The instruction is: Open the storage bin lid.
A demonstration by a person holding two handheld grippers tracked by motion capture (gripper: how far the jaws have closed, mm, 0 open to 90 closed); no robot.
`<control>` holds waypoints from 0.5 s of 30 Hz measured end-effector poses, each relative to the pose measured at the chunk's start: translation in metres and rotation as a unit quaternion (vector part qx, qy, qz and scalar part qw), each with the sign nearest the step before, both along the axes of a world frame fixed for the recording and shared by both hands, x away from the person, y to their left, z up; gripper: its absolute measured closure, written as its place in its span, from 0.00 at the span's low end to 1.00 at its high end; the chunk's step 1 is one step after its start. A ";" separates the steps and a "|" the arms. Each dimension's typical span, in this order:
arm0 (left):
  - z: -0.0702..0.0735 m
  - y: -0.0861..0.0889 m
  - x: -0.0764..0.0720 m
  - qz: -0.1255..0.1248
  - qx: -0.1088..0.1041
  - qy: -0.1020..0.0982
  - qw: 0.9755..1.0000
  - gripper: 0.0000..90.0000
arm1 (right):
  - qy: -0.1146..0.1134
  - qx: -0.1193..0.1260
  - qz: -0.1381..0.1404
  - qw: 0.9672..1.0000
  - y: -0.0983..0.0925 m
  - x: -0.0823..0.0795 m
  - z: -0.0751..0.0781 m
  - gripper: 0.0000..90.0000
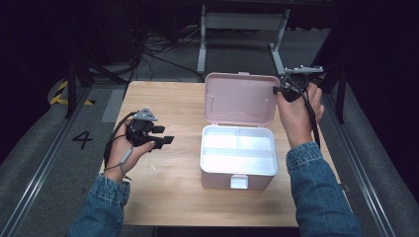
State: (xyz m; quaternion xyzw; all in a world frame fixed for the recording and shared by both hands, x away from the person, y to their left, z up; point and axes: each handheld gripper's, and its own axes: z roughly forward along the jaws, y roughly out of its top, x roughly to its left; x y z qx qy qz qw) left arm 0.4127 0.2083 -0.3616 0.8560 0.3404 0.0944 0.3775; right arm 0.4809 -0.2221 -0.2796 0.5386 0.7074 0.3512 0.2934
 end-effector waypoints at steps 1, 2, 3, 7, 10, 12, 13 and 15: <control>0.000 0.001 0.000 0.002 0.000 -0.002 1.000 0.51 | 0.004 0.003 -0.002 1.000 0.001 0.002 0.000 0.96; -0.001 0.001 0.000 0.004 -0.002 -0.002 1.000 0.51 | 0.008 0.003 -0.003 1.000 0.001 0.005 -0.001 0.96; -0.001 0.002 0.000 0.003 0.000 -0.003 1.000 0.51 | 0.011 0.004 -0.004 1.000 0.001 0.007 -0.001 0.96; -0.001 0.002 0.000 0.006 -0.003 -0.001 1.000 0.51 | 0.025 0.007 -0.004 1.000 0.001 0.017 -0.003 0.96; -0.002 0.003 0.000 0.005 -0.001 0.001 1.000 0.51 | 0.029 0.008 -0.006 1.000 0.002 0.021 -0.006 0.96; -0.002 0.004 0.000 0.007 -0.001 0.000 1.000 0.51 | 0.030 0.011 -0.007 0.999 0.002 0.022 -0.007 0.96; -0.002 0.005 -0.001 0.007 -0.001 0.000 1.000 0.51 | 0.030 0.009 -0.007 0.999 0.001 0.024 -0.008 0.96; -0.002 0.005 -0.001 0.008 -0.002 0.001 1.000 0.51 | 0.029 0.011 -0.007 0.999 0.001 0.026 -0.011 0.95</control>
